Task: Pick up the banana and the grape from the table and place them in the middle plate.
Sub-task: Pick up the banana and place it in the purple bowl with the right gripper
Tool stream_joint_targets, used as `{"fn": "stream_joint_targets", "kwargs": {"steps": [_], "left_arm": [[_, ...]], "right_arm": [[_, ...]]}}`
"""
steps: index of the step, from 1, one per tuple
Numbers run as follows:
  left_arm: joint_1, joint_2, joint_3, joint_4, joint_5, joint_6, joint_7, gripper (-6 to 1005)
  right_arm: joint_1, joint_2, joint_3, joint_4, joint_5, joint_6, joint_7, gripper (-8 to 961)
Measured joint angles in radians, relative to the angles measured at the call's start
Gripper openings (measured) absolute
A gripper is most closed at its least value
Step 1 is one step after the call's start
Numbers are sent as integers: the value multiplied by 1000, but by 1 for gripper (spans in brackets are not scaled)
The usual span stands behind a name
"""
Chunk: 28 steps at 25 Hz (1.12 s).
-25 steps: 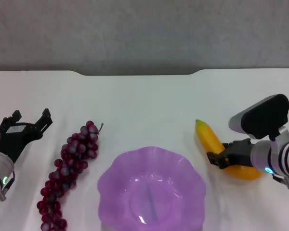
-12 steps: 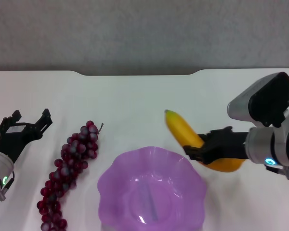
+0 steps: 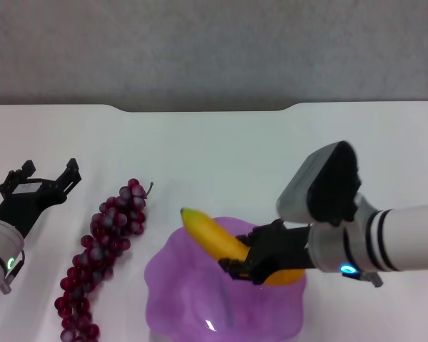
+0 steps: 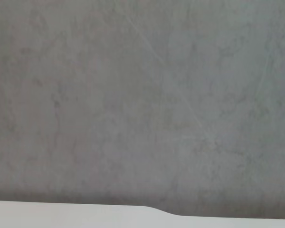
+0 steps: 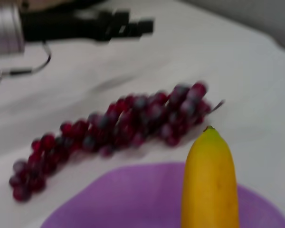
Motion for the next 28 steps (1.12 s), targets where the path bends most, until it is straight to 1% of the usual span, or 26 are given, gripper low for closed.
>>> {"fn": "stream_joint_targets", "kwargs": {"steps": [4,7,12,19,24,25,27,28], "left_arm": [[0,0,1,0,-3,0,0,840],[-1,-1,1,0,-4,0,0,840],[-1,-1,2,0,-4,0,0,838],[0,-1,2,0,-5,-2,0,836],[5,-1,2,-1,-5,-2,0,835],[6,-1,2,-1,-5,-2,0,835],[7,-1,2,-2,-5,-2,0,834],[7,-1,2,-2,-5,-2,0,834]], "right_arm": [[48,2,-56,-58,25,-26,-4,495],[65,3,-76,-74,33,-42,-6,495],[65,2,-111,-69,48,-93,-36,496],[61,2,-117,-72,67,-114,-69,496],[47,0,-101,-54,70,-126,-76,671],[38,-1,-91,-49,70,-134,-82,744],[-5,-2,-53,-36,70,-176,-113,891],[-25,-2,-35,-31,70,-196,-129,891]]}}
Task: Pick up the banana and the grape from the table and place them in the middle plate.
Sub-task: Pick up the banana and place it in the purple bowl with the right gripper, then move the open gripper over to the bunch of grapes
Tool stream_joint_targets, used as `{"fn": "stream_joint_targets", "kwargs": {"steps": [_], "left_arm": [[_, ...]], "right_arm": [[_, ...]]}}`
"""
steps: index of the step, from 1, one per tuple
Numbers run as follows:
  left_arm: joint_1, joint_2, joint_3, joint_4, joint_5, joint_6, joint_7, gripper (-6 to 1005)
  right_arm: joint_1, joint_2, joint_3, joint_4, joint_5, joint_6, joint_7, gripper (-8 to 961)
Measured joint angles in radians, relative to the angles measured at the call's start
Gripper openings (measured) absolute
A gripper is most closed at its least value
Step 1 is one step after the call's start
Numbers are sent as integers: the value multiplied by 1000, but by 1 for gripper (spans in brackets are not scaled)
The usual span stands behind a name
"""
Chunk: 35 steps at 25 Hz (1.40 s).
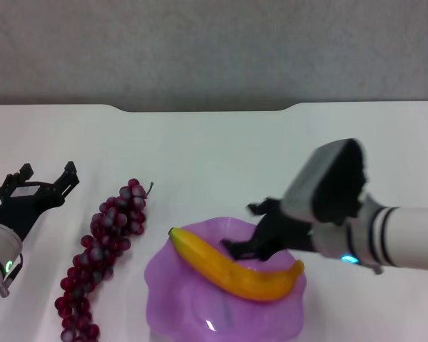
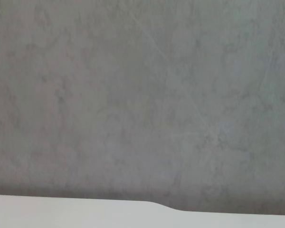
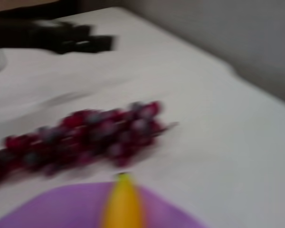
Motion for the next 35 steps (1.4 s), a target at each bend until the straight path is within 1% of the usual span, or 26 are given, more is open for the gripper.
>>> {"fn": "stream_joint_targets", "kwargs": {"steps": [4,9,13,16,19,20,22,25,27,29,32,34,35], "left_arm": [[1,0,-1,0,0,0,0,833],[1,0,-3,0,0,0,0,832],[1,0,-5,0,0,0,0,831],[-2,-1,-5,0,0,0,0,830],[-3,-1,-5,0,0,0,0,829],[-3,-1,-5,0,0,0,0,829],[-4,-1,-5,0,0,0,0,828],[-6,-2,-1,0,0,0,0,827],[-7,-2,0,1,0,0,0,827],[-8,-2,0,1,0,0,0,826],[-8,-2,0,2,0,0,0,825],[-8,-2,0,3,2,0,-5,825],[-8,-1,1,5,5,-4,-7,825]], "right_arm": [[-89,1,55,17,24,-111,-73,890],[-179,1,51,9,108,-351,-185,890],[-197,2,-7,-33,141,-539,-219,889],[-178,2,-116,-110,140,-752,-180,889],[-128,-1,-255,-220,77,-962,-39,889],[-109,-1,-310,-271,31,-1033,53,888],[-86,-1,-383,-359,-70,-1149,238,888],[-74,2,-458,-506,-229,-1338,513,888],[-73,3,-489,-578,-282,-1443,637,888],[-73,5,-516,-651,-301,-1542,753,887],[-62,5,-538,-717,-304,-1618,915,887],[-44,5,-555,-750,-307,-1616,1019,888],[-29,3,-571,-764,-308,-1592,1064,888]]}}
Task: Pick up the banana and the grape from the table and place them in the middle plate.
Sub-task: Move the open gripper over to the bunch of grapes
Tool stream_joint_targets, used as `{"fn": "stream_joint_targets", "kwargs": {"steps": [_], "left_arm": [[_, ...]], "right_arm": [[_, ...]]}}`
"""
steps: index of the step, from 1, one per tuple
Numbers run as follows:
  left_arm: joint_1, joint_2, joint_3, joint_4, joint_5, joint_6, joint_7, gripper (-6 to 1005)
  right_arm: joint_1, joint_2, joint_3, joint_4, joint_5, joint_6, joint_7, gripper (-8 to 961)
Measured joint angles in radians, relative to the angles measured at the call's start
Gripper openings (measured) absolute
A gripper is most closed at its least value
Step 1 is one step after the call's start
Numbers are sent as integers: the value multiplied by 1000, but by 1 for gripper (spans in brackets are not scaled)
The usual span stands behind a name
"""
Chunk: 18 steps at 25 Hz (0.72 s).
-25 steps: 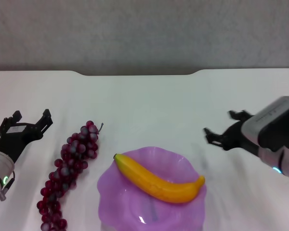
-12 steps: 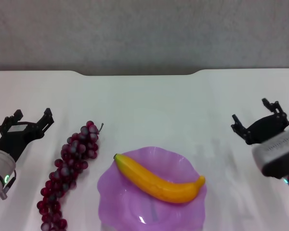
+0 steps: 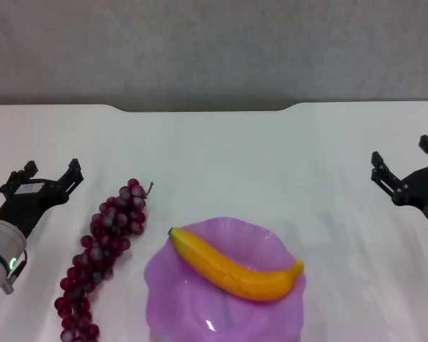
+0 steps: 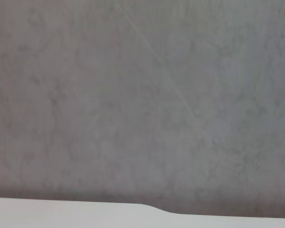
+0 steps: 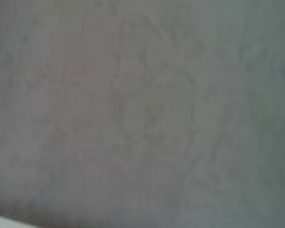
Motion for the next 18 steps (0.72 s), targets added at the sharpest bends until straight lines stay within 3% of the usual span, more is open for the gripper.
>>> {"fn": "stream_joint_targets", "kwargs": {"steps": [4,5,6,9,12,14,16,18], "left_arm": [[-9,4,12,20,18,-10,-3,824],[-5,19,16,71,43,-38,-9,823],[-5,19,16,71,43,-38,-9,823],[28,70,13,234,91,-139,-15,822],[87,141,-18,462,158,-299,-10,821],[125,174,-66,614,219,-445,2,821],[157,181,-135,749,294,-622,23,820],[182,169,-203,865,365,-811,56,820]], "right_arm": [[9,0,-15,-8,-1,45,10,888],[10,1,-18,-9,-1,55,6,888],[10,1,-21,-10,-1,63,4,888],[9,0,-28,-14,-2,89,3,888],[10,0,-29,-18,-2,99,4,887],[11,0,-30,-20,-2,99,4,887],[13,-1,-30,-23,-3,101,5,887],[15,-1,-34,-24,-3,102,5,887]]}}
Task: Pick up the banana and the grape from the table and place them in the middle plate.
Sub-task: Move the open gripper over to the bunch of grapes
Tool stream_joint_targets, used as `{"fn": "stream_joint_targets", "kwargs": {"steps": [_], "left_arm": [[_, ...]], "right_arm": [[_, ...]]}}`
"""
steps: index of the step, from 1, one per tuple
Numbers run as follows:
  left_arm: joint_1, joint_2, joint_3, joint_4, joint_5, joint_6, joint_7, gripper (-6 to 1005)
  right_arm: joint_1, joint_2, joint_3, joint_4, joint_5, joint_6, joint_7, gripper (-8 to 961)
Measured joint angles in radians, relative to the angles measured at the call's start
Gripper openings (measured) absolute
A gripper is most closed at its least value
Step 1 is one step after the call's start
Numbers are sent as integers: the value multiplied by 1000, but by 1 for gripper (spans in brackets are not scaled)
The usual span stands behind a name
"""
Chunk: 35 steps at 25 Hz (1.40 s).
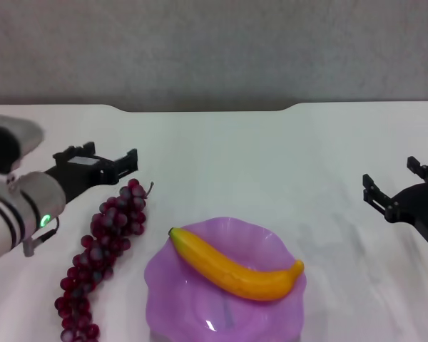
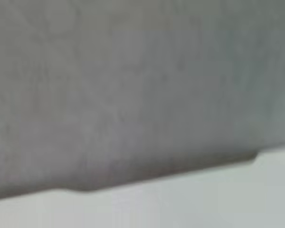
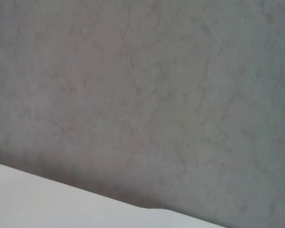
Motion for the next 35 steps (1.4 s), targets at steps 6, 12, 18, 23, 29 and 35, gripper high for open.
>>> {"fn": "stream_joint_targets", "kwargs": {"steps": [6,12,18,23,29,35], "left_arm": [[15,-82,-153,240,26,-530,264,818],[4,-157,-316,290,-46,-811,518,817],[-2,-156,-356,255,-57,-825,534,815],[-40,-159,-363,148,-61,-787,534,814],[-61,-162,-361,68,-70,-738,532,812],[-85,-162,-360,1,-104,-688,537,811]], "right_arm": [[5,0,-8,0,-1,21,1,888],[14,0,-13,4,-2,26,0,888],[13,1,-20,0,-3,26,0,887],[13,1,-20,0,-3,25,0,888],[15,2,-19,0,-2,17,1,888],[15,2,-18,5,-1,13,1,888]]}}
